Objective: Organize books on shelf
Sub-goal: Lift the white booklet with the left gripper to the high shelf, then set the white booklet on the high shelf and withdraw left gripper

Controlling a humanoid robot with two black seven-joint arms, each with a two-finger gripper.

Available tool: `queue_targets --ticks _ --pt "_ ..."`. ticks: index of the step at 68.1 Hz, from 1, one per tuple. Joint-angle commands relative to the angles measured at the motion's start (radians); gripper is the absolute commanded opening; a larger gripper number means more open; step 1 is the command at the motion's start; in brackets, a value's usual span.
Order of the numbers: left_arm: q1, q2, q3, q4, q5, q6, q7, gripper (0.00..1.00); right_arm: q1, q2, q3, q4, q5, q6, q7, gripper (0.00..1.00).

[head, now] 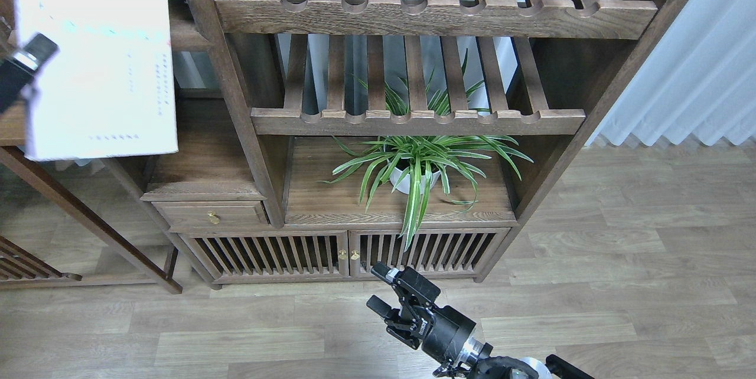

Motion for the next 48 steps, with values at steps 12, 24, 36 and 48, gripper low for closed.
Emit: queue_targets --ticks 12,24,36,48 --pt "-0.207 0.004 -0.051 0.107 0.169 0.0 0.032 0.06 -0.002 -0.002 0.009 0.005 0.0 0.0 0.004 1.0" --pt "-0.407 0.007 -0.01 0.204 0.279 0.0 0.047 0.06 -0.004 -0.002 0.009 0.011 0.0 0.0 0.004 1.0" --pt "-0.684 0.007 0.174 0.398 0.367 0.0 0.046 0.06 -0.004 -0.002 0.009 0.014 0.0 0.0 0.004 1.0" --pt "-0.838 0.007 0.334 0.521 0.39 0.0 0.046 0.06 -0.008 -0.002 0.009 0.014 0.0 0.0 0.004 1.0"
